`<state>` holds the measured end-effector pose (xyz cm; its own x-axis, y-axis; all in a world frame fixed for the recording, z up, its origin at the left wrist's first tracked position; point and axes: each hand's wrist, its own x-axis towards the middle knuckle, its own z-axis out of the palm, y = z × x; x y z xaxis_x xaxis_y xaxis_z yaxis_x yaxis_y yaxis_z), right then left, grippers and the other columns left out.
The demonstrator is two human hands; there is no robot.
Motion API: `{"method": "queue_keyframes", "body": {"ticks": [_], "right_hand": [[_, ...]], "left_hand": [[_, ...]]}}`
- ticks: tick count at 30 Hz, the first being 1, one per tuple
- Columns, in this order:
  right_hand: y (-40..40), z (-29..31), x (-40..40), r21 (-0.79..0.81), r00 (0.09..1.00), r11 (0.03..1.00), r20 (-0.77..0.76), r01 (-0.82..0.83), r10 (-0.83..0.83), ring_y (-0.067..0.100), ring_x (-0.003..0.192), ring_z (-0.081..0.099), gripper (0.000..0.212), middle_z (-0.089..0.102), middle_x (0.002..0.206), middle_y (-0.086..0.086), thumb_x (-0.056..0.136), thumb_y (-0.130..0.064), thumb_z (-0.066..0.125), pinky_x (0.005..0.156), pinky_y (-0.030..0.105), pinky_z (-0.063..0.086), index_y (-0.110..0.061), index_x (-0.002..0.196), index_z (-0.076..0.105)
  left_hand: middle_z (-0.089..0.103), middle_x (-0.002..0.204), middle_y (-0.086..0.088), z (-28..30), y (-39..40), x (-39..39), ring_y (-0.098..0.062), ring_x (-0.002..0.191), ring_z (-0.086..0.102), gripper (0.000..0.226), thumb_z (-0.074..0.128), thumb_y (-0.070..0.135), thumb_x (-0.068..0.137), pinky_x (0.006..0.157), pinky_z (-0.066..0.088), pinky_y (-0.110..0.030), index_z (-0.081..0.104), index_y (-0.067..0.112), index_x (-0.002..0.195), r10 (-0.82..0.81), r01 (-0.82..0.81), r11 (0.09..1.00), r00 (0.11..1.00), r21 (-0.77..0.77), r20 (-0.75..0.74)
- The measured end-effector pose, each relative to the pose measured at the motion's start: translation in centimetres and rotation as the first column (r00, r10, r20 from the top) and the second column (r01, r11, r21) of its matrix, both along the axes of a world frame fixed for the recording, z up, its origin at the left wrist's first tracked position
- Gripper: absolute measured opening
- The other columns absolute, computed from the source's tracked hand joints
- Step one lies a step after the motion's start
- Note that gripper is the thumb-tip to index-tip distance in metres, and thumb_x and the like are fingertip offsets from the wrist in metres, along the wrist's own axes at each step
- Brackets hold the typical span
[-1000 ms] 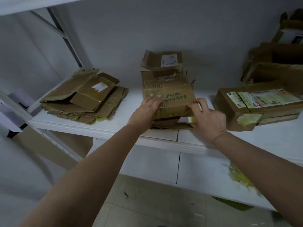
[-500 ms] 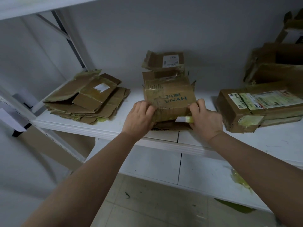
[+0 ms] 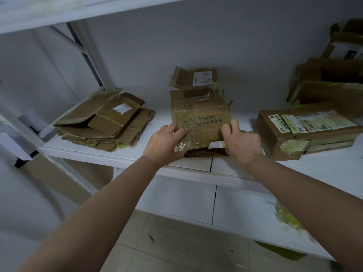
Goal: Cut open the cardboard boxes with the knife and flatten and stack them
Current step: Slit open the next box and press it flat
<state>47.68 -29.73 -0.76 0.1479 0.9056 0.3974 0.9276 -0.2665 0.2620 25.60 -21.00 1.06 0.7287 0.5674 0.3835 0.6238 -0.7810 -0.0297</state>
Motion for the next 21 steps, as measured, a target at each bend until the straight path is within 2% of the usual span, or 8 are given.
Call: {"method": "queue_keyframes", "body": {"ticks": [3,6,8,10,12,15,18,21], "right_hand": [[-0.9,0.5,-0.2,-0.085,0.997,0.996,-0.08,-0.016,0.009,0.018,0.037,0.024,0.059,0.044,0.108,0.007,0.07,-0.035,0.076,0.04,0.02,0.015,-0.011,0.107,0.036],[-1.6,1.6,0.5,-0.082,0.951,0.985,-0.283,-0.151,0.122,0.026,0.069,0.058,0.044,0.039,0.117,0.003,0.083,-0.04,0.06,0.055,0.028,0.038,-0.019,0.119,0.043],[-1.6,2.6,1.8,0.021,0.862,0.97,-0.454,-0.243,0.226,0.024,0.088,0.061,0.035,0.05,0.113,-0.001,0.082,-0.037,0.064,0.068,0.031,0.046,-0.024,0.113,0.055],[-1.3,3.5,3.1,0.107,0.761,0.971,-0.605,-0.214,0.234,0.022,0.09,0.062,0.023,0.062,0.103,-0.005,0.084,-0.039,0.066,0.067,0.028,0.044,-0.026,0.103,0.063],[-1.0,4.1,3.3,0.158,0.722,0.98,-0.663,-0.123,0.197,0.022,0.084,0.061,0.029,0.065,0.097,-0.005,0.086,-0.045,0.064,0.064,0.027,0.043,-0.025,0.105,0.06],[-0.3,4.3,2.1,0.219,0.675,0.976,-0.72,0.001,0.16,0.023,0.078,0.058,0.039,0.061,0.091,-0.004,0.086,-0.038,0.066,0.061,0.029,0.041,-0.024,0.114,0.043],[0.0,3.8,1.5,0.189,0.792,0.982,-0.602,0.012,0.106,0.03,0.085,0.062,0.03,0.061,0.104,0.001,0.089,-0.032,0.062,0.063,0.029,0.039,-0.028,0.113,0.045],[-0.3,2.9,1.6,0.103,0.856,0.995,-0.512,-0.017,0.067,0.032,0.093,0.061,0.03,0.057,0.115,0.003,0.091,-0.04,0.056,0.065,0.029,0.041,-0.03,0.12,0.054]], "left_hand": [[0.06,0.097,-0.008,0.1,-0.1,-0.2,-0.029,0.083,0.059,0.058,0.083,0.029,0.063,0.064,0.052,-0.035,0.064,0.015,0.116,-0.008,0.007,1.0,1.0,-0.021,-0.004],[0.061,0.105,-0.007,0.4,0.0,-0.8,-0.027,0.092,0.059,0.054,0.07,0.04,0.075,0.072,0.05,-0.034,0.061,0.015,0.123,-0.039,0.039,0.998,0.999,-0.039,-0.01],[0.063,0.107,-0.008,1.2,0.1,-1.3,-0.025,0.094,0.06,0.054,0.049,0.048,0.086,0.074,0.048,-0.032,0.059,0.013,0.125,-0.065,0.066,0.995,0.998,-0.072,0.022],[0.066,0.109,-0.009,2.1,0.3,-1.3,-0.024,0.092,0.063,0.051,0.044,0.047,0.095,0.076,0.047,-0.032,0.054,0.009,0.127,-0.013,0.035,0.983,0.992,-0.178,0.127],[0.068,0.103,-0.007,2.6,0.6,-0.5,-0.023,0.089,0.065,0.046,0.049,0.043,0.097,0.075,0.05,-0.034,0.045,0.01,0.129,0.111,-0.037,0.956,0.964,-0.291,0.243],[0.062,0.097,-0.005,2.5,1.0,1.1,-0.02,0.081,0.064,0.041,0.053,0.04,0.096,0.069,0.053,-0.037,0.044,0.016,0.128,0.197,-0.114,0.962,0.919,-0.246,0.342],[0.054,0.111,-0.006,1.6,1.6,2.0,-0.022,0.085,0.061,0.027,0.054,0.036,0.096,0.069,0.049,-0.031,0.06,0.021,0.117,0.231,-0.188,0.969,0.92,-0.159,0.317],[0.056,0.119,-0.007,0.2,1.5,2.2,-0.026,0.106,0.053,0.031,0.048,0.036,0.099,0.08,0.052,-0.041,0.068,0.018,0.114,0.261,-0.212,0.96,0.916,-0.185,0.305]]}}
